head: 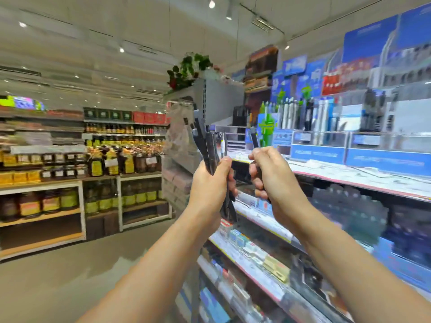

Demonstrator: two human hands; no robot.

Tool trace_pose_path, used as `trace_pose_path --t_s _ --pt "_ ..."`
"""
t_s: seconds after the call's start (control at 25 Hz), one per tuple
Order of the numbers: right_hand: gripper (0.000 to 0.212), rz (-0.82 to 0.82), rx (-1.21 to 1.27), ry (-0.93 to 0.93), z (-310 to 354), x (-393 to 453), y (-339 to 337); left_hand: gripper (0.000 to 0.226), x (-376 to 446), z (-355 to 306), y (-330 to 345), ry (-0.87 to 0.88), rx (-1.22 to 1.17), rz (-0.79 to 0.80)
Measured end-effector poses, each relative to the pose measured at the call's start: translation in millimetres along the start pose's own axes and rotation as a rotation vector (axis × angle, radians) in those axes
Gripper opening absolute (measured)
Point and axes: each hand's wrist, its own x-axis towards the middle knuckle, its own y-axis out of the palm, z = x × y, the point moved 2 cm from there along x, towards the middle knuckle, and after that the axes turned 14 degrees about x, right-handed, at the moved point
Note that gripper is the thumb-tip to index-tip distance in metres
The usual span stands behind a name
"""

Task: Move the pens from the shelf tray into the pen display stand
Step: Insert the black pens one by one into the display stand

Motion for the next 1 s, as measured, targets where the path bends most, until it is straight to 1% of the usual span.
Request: trace_pose_path --t_s 0.16,0.28,0.4,0.48,0.56,0.68,0.84,0.92,1.0 --pt "0.017 0.024 0.049 0.024 -64.7 75.5 25.1 0.011 81.3 45.0 -35.7 0.017 0.105 -0.052" --pt "0.017 0.035 0.051 0.005 -103.2 139.7 42.4 0.011 153.9 69.5 -56.6 -0.03 0.166 -0.093" --pt "0.019 0.058 -0.066 -0.072 -133.9 198.0 56.4 0.017 223.7 91.3 -69.5 -0.065 0.147 -0.114" --pt "0.021 0.047 -0.141 -0.089 -149.2 229.8 63.4 0.023 263.6 104.2 -76.1 -0.052 0.17 -0.111" --pt "0.021 0.046 -0.184 -0.106 -162.2 261.7 69.6 0.026 304.6 116.2 -79.6 -0.001 0.181 -0.087" --pt "0.02 0.025 -0.211 -0.152 -175.9 304.6 79.9 0.028 364.8 129.9 -78.7 0.062 0.116 -0.032" --pt "0.022 -0.045 -0.313 -0.267 -180.6 366.5 89.8 0.033 451.6 145.9 -71.2 0.142 0.035 0.082" --pt "0.023 -0.107 -0.388 -0.345 -177.1 398.1 93.5 0.033 494.3 154.7 -64.6 0.154 -0.052 0.168" --pt "0.019 -0.209 -0.398 -0.382 -168.7 430.8 94.6 0.027 530.6 158.3 -55.0 0.149 -0.076 0.253"
